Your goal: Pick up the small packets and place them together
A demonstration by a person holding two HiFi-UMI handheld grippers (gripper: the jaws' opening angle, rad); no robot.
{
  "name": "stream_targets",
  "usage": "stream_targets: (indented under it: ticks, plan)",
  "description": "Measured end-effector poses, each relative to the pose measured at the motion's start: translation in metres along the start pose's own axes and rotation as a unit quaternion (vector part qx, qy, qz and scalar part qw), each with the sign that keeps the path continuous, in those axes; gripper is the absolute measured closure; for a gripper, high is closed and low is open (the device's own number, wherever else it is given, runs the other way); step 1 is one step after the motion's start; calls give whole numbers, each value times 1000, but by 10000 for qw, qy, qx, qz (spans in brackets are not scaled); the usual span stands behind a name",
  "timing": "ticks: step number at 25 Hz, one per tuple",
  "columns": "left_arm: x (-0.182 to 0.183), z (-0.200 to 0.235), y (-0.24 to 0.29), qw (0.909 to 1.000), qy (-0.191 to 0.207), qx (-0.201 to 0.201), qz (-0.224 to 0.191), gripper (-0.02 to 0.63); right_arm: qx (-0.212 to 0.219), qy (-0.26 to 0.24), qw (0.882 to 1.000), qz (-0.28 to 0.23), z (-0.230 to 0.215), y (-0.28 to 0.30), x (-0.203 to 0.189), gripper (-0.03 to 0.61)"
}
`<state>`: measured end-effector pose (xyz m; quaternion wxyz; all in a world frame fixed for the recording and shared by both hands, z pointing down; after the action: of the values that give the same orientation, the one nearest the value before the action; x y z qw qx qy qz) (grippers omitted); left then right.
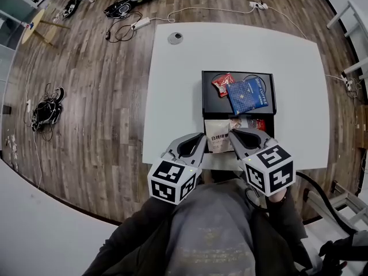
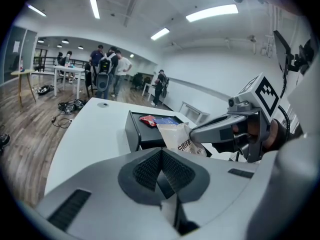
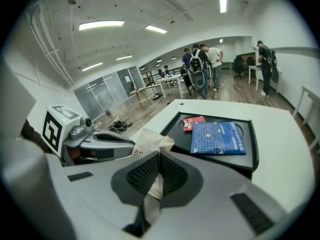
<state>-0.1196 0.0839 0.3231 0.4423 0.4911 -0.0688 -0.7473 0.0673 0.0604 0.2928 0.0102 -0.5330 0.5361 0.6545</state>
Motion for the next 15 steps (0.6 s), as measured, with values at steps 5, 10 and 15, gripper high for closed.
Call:
stream_targets:
  ticks: [5,10,15]
  plan:
    - [15,-3,0,9999,66,5,-120,621,-55,-104,9998,-130,-8,-3,17,571]
    - [32,-5,7,9997,100,38,-237,621,-131,-152,9994,-267,-25,-4,34,571]
    - [46,-4,21,9996,71,102,-272,621,-374,-50,9987,-345,-59,-3,46,571]
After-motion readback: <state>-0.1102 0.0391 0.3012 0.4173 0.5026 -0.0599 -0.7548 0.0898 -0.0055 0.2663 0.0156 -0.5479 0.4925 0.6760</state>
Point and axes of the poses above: the fingertips, and each gripper's own axes: y forward along the fingers, z to its left, x out of its top, the point moved 10 cm from there along -y, backward along the fingers, and after that the axes turned 12 degrees about -y, right-handed, at the moved point
